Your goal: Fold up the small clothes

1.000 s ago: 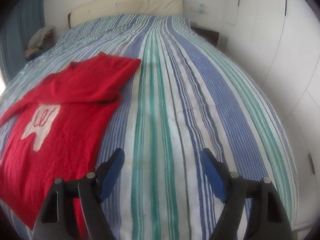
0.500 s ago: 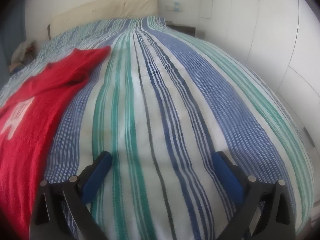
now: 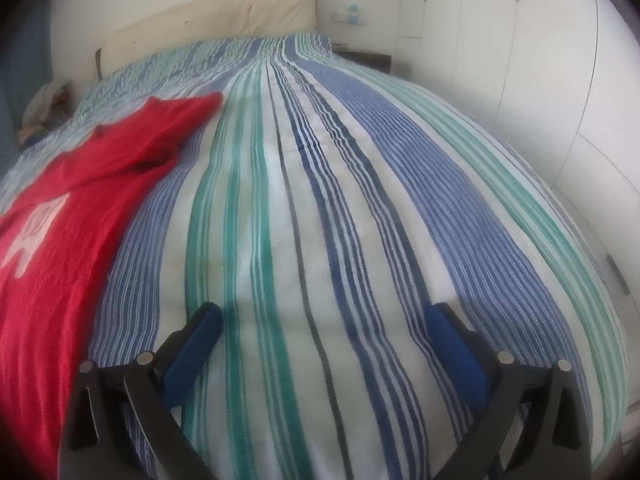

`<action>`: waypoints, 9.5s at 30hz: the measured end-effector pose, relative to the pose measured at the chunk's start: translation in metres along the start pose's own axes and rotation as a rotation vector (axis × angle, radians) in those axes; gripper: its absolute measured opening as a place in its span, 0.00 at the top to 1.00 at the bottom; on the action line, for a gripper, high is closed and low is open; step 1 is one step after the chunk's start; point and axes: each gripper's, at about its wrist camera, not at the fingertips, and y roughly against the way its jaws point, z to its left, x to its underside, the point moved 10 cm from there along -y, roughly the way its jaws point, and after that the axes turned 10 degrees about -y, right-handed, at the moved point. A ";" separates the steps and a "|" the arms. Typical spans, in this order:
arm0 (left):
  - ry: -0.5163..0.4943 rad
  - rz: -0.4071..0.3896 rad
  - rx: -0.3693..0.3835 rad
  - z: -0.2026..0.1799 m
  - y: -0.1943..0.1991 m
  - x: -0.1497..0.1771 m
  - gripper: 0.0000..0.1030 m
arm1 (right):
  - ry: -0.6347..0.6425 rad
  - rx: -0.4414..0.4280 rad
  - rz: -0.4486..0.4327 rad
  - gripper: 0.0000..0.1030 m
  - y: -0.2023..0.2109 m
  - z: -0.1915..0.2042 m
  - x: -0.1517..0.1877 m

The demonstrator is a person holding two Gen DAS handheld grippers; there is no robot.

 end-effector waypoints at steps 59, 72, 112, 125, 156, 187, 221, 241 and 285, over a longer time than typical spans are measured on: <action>0.056 -0.166 0.168 0.099 0.057 -0.322 0.95 | 0.041 0.023 0.034 0.00 -0.016 0.010 -0.006; -0.419 -0.127 0.472 -0.229 0.056 -0.354 0.30 | 0.040 0.022 0.034 0.00 -0.015 0.010 -0.005; -0.051 -0.019 0.144 -0.039 -0.080 -0.171 0.56 | 0.038 0.026 0.033 0.00 -0.016 0.011 -0.003; -0.098 -0.069 -0.053 -0.009 0.008 -0.126 0.20 | 0.038 0.027 0.031 0.00 -0.015 0.011 -0.002; -0.026 -0.035 0.092 -0.014 0.041 -0.049 0.13 | 0.013 -0.077 0.067 0.00 0.114 0.022 0.029; 0.175 -0.045 0.035 0.050 -0.029 -0.111 0.09 | 0.170 -0.014 0.048 0.00 0.056 0.070 0.000; 0.152 -0.046 -0.066 0.063 -0.094 -0.120 0.00 | 0.043 0.011 0.092 0.00 -0.053 0.052 -0.039; 0.152 -0.046 -0.067 0.063 -0.094 -0.120 0.00 | 0.042 0.011 0.092 0.00 -0.052 0.052 -0.039; 0.152 -0.046 -0.068 0.063 -0.094 -0.120 0.00 | 0.042 0.010 0.092 0.00 -0.052 0.052 -0.039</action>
